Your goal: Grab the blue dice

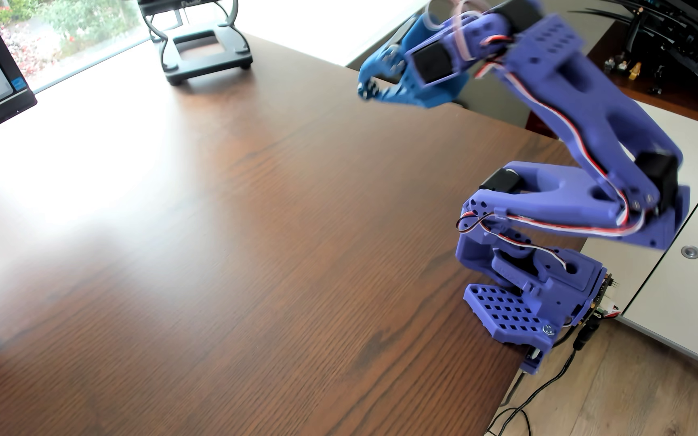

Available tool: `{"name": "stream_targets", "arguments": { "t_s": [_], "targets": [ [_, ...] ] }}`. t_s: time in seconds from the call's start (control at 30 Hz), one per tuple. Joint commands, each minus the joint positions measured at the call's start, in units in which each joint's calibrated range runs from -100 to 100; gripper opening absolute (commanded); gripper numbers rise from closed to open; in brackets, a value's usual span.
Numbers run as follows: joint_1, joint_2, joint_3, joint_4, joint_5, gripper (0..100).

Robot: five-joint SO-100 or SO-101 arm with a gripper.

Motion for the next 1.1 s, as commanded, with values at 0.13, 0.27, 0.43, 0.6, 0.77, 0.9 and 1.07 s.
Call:
{"name": "stream_targets", "arguments": {
  "t_s": [0.13, 0.27, 0.43, 0.6, 0.77, 0.9, 1.07],
  "targets": [
    [-3.1, -11.3, 1.9, -0.7, -4.7, 2],
    [-0.3, -7.6, 6.0, -8.5, -6.1, 2],
    [-0.6, 2.5, 0.5, -13.1, -5.8, 2],
    [-5.0, 14.6, -6.0, -10.2, -4.5, 2],
    [-6.8, 21.3, -8.6, -8.5, -3.9, 2],
    [-6.9, 23.6, -12.0, -7.9, -4.0, 2],
    [-6.4, 23.6, -13.9, -7.7, -4.0, 2]
  ]
}}
